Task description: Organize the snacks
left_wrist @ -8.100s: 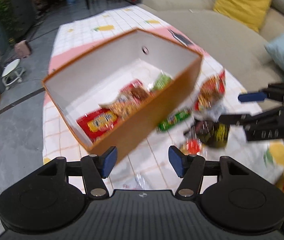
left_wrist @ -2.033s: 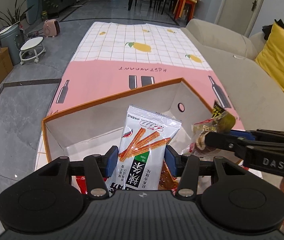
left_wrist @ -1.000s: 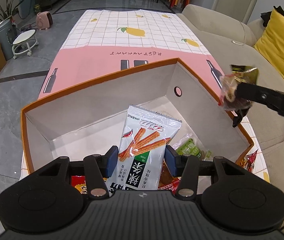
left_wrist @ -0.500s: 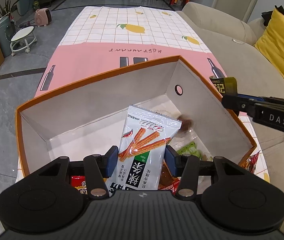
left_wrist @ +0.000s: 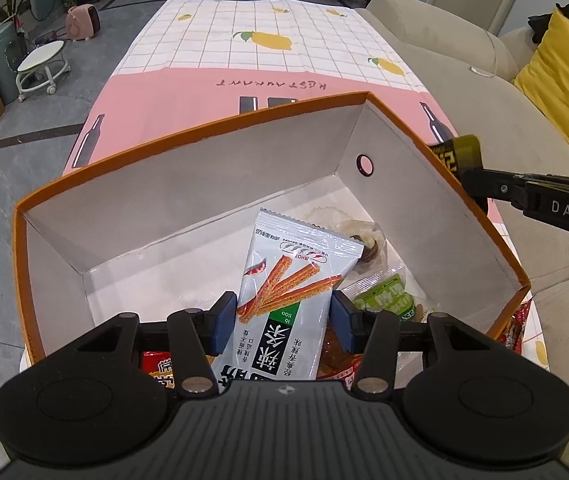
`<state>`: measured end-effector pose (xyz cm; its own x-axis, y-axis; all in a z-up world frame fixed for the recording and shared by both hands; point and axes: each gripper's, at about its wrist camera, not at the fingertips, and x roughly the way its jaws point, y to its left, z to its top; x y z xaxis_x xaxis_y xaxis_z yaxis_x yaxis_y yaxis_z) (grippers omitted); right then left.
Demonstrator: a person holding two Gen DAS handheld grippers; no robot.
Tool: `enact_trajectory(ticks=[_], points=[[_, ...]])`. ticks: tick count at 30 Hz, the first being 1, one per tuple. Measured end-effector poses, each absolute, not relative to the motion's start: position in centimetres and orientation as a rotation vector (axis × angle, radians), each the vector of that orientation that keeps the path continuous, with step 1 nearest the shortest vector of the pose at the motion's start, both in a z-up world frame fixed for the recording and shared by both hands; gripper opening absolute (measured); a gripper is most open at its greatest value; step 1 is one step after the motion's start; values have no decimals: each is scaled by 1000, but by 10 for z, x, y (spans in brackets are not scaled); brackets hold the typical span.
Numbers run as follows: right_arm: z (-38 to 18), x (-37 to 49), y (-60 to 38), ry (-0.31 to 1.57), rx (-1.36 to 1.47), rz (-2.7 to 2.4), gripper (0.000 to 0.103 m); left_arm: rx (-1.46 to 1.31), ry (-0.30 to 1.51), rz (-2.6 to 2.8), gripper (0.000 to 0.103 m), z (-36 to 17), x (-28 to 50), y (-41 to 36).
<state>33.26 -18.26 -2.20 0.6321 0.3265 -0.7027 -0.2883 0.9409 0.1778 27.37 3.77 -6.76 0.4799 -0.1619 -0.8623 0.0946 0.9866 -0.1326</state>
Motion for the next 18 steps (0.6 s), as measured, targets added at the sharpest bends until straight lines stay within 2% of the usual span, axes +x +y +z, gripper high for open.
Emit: enact_trajectory(ticks=[5, 9, 11, 13, 15, 18], points=[[-25, 332, -180, 816, 33, 346, 2, -69, 1070, -156, 57, -72, 274, 38], [-28, 335, -176, 830, 20, 342, 12, -62, 1094, -148, 57, -78, 276, 39], [-28, 334, -175, 825, 34, 349, 13, -61, 1104, -144, 58, -81, 277, 39], [-26, 333, -173, 815, 26, 349, 21, -59, 1116, -134, 59, -84, 277, 40], [-25, 331, -171, 806, 14, 353, 21, -57, 1124, -128, 59, -86, 276, 42], [-25, 330, -169, 809, 5, 356, 21, -46, 1123, -121, 64, -86, 274, 43]])
